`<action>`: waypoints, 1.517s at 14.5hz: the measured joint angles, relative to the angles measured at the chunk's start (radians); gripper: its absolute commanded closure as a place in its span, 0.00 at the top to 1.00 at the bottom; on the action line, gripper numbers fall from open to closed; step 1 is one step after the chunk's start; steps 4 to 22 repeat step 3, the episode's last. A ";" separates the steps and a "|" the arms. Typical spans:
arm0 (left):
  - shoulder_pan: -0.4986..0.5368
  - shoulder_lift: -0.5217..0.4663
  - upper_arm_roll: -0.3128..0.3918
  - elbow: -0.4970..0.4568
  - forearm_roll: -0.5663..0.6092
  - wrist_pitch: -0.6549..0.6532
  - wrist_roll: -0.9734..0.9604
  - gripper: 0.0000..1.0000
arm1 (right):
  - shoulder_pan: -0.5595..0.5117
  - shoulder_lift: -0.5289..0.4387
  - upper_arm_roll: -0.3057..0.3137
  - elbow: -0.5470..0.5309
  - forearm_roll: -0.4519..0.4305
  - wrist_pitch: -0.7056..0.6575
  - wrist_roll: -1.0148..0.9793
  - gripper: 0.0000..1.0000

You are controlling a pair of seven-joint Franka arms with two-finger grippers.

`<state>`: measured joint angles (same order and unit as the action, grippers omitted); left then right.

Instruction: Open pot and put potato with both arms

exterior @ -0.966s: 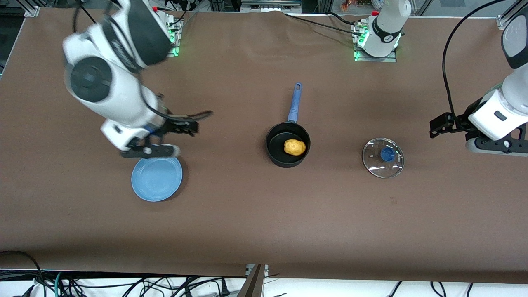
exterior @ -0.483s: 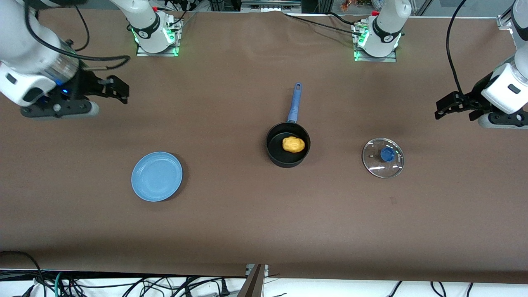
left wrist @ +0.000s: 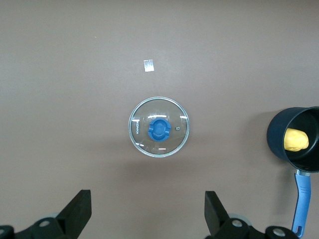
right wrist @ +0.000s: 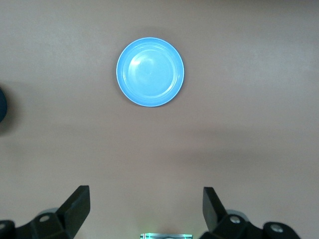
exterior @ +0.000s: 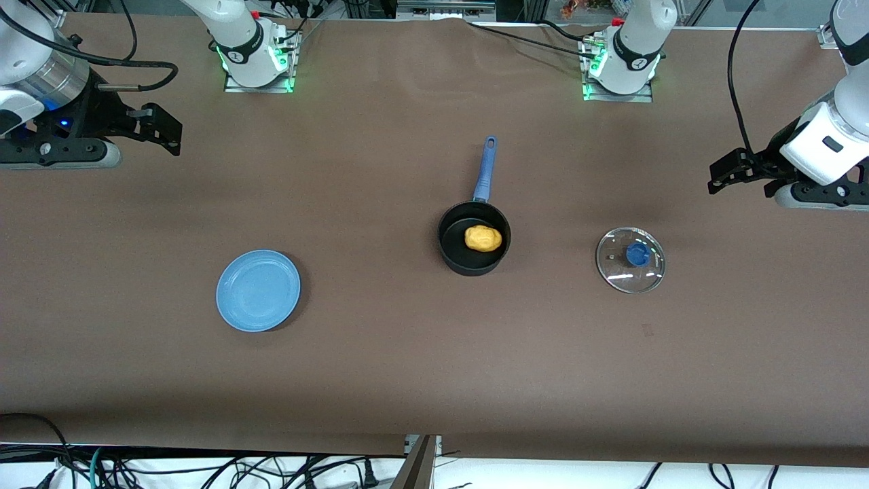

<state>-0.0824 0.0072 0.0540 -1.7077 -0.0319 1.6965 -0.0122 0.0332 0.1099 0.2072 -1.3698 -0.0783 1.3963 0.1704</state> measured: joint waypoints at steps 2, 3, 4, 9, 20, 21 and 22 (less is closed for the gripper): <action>0.000 0.000 0.000 0.000 0.000 -0.001 0.000 1.00 | -0.001 0.000 -0.002 -0.007 0.000 -0.002 0.000 1.00; 0.000 0.000 0.000 0.000 0.000 -0.001 0.000 1.00 | -0.001 0.000 -0.003 -0.009 0.000 -0.003 0.000 1.00; 0.000 0.000 0.000 0.000 0.000 -0.001 0.000 1.00 | -0.001 0.000 -0.003 -0.009 0.000 -0.003 0.000 1.00; 0.000 0.000 0.000 0.000 0.000 -0.001 0.000 1.00 | -0.001 0.000 -0.003 -0.009 0.000 -0.003 0.000 1.00; 0.000 0.000 0.000 0.000 0.000 -0.001 0.000 1.00 | -0.001 0.000 -0.003 -0.009 0.000 -0.003 0.000 1.00; 0.000 0.000 0.000 0.000 0.000 -0.001 0.000 1.00 | -0.001 0.000 -0.003 -0.009 0.000 -0.003 0.000 1.00; 0.000 0.000 0.000 0.000 0.000 -0.001 0.000 1.00 | -0.001 0.000 -0.003 -0.009 0.000 -0.003 0.000 1.00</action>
